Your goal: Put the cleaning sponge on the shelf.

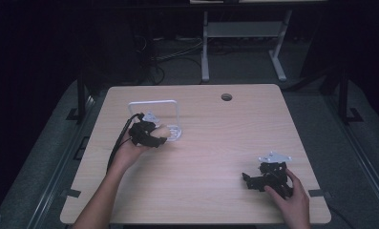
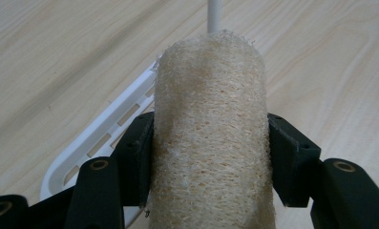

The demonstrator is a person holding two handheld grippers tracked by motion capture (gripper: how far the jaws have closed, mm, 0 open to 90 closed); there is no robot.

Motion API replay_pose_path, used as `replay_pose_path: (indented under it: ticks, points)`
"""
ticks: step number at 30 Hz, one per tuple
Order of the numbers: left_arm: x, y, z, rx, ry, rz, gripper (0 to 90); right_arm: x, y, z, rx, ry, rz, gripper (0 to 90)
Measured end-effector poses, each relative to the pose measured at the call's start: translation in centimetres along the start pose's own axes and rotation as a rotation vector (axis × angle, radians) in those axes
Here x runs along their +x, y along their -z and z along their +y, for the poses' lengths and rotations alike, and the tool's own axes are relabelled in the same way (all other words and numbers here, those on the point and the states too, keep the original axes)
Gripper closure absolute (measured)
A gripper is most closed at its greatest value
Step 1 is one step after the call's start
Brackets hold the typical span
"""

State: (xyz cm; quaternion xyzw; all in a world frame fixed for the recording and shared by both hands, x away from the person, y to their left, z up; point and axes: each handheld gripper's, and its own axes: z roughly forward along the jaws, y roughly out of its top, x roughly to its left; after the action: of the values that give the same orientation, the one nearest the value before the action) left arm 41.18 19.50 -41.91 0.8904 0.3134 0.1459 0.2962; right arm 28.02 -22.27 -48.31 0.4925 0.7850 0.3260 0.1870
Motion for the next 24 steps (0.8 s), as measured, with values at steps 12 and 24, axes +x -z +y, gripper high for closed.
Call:
replay_pose_path:
  ticks: [12,24]
  points:
    - [1.0,-1.8,0.5,-0.012,0.016,0.008,41.3,0.0,0.0,0.0,0.0,0.0,0.0,0.0]
    - [1.0,-3.4,0.5,0.007,0.014,0.021,41.2,0.0,0.0,0.0,0.0,0.0,0.0,0.0]
